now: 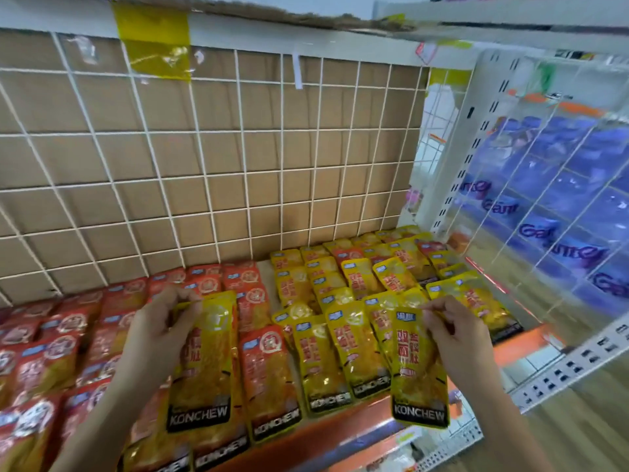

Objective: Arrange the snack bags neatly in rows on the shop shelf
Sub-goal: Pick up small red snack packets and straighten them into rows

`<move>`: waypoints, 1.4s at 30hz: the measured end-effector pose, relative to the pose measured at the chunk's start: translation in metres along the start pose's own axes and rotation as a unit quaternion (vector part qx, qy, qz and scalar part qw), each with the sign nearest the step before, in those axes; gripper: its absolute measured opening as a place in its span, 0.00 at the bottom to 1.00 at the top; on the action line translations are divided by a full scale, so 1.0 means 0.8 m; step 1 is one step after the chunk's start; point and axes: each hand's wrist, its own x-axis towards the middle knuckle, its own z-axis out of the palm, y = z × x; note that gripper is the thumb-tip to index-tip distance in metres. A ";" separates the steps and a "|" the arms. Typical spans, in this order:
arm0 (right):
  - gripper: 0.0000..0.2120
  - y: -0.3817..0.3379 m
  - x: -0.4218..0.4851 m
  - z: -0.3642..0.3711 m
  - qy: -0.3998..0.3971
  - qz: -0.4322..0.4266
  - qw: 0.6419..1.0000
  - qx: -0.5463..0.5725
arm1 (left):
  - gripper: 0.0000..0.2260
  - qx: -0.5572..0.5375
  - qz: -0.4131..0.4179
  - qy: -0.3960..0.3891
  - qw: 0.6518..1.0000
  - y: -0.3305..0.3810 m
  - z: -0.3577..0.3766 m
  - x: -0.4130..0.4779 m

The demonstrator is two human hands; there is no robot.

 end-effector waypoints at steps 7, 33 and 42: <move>0.14 0.060 0.060 -0.041 -0.018 0.013 1.000 0.018 | 0.10 -0.003 0.010 -0.018 1.000 0.046 0.092 0.006; 0.08 0.193 0.184 -0.069 -0.111 -0.007 0.993 -0.047 | 0.07 -0.020 -0.055 -0.182 0.981 0.174 0.397 0.049; 0.03 0.204 0.179 -0.066 -0.089 -0.048 0.993 -0.061 | 0.22 0.060 -0.027 -0.275 0.959 0.175 0.422 0.044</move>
